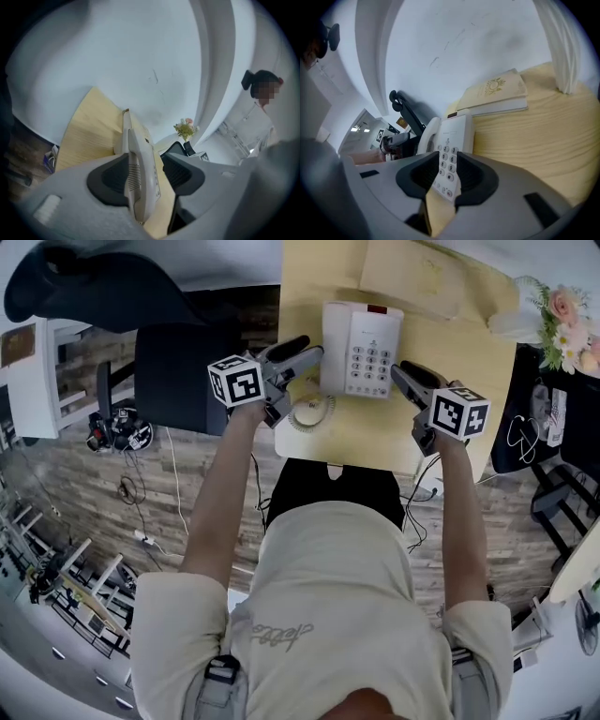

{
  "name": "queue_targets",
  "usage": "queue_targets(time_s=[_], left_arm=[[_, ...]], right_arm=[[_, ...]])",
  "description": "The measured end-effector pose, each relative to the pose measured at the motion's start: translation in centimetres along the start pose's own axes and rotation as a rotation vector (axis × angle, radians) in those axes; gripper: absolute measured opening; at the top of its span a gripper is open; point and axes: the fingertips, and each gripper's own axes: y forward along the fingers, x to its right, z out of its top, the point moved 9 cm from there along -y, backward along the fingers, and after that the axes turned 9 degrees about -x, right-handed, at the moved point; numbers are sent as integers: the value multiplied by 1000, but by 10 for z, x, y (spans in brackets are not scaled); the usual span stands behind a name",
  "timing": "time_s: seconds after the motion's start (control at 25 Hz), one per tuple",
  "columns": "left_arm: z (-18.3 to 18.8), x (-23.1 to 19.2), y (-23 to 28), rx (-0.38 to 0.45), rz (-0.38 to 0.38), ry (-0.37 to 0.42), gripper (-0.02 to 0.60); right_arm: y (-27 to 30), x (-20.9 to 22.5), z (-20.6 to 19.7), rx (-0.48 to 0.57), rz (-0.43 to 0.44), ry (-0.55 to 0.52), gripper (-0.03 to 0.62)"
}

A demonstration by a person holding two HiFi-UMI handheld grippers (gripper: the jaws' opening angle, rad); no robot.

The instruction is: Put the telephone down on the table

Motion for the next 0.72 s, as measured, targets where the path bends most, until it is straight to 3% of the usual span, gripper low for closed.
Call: queue_targets(time_s=[0.08, 0.12, 0.16, 0.4, 0.6, 0.72], left_arm=[[-2, 16, -11, 22, 36, 87, 63], [-3, 24, -16, 32, 52, 127, 29], [-3, 33, -20, 38, 61, 163, 21], [-16, 90, -37, 13, 106, 307, 17], [-34, 122, -41, 1, 157, 347, 17], [-34, 140, -44, 1, 215, 401, 17]], right_arm=[[-11, -12, -5, 8, -36, -53, 69], [-16, -18, -7, 16, -56, -79, 27], [-21, -24, -8, 25, -71, -101, 2], [-52, -60, -18, 79, -59, -139, 2], [-73, -89, -25, 136, -73, -170, 2], [-85, -105, -28, 158, -122, -250, 2]])
